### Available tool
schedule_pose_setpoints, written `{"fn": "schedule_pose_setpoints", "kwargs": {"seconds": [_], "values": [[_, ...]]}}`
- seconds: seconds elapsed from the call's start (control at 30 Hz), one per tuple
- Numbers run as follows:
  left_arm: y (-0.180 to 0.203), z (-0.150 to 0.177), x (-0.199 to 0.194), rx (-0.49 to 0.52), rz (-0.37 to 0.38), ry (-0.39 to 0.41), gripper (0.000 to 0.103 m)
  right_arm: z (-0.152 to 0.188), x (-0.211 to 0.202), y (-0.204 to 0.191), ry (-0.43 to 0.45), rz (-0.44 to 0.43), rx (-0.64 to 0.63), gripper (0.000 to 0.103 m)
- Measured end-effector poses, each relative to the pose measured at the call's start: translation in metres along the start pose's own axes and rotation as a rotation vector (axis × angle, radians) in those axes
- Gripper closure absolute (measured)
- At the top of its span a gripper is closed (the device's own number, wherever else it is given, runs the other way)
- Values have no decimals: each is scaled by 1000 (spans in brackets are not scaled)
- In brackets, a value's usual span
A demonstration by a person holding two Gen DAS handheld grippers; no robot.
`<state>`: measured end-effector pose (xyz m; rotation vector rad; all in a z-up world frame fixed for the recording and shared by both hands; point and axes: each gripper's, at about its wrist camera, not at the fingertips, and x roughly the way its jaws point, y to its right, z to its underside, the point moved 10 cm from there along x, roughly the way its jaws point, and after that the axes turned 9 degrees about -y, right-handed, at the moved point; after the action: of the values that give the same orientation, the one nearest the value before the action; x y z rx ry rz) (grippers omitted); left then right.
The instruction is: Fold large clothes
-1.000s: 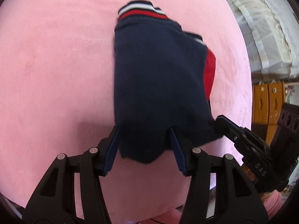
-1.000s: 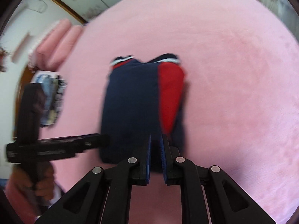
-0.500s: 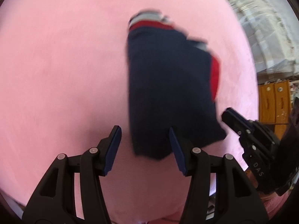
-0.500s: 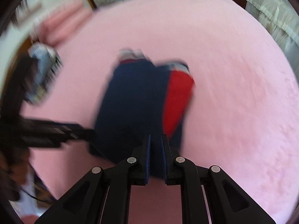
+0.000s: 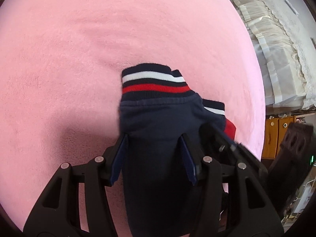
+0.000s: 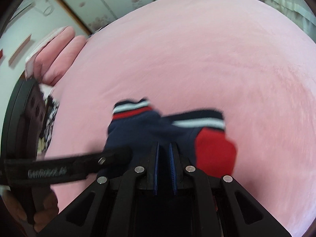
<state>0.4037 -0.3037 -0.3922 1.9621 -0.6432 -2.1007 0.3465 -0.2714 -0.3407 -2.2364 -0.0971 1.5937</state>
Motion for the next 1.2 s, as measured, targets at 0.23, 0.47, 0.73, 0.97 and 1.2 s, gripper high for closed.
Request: {"fn": "schedule_pose_setpoints", "kwargs": {"seconds": [0.23,0.47,0.73,0.97,1.2], "values": [[-8,8,-4,21,-14,23,53,-7,-16,14,-7,87,-26,100],[-4,27,-24,2,-103,50,53,30,-52,15,-86,69,6,92],[-5,76,-47,17,-292,-3,53,91,-75,11,-213,138,29,49],[-3,116,-61,-25,-305,-68,52,115,-95,-7,-290,209,49,35],[1,140,-98,-8,-359,-64,28,91,-137,-19,-273,243,42,18]]}}
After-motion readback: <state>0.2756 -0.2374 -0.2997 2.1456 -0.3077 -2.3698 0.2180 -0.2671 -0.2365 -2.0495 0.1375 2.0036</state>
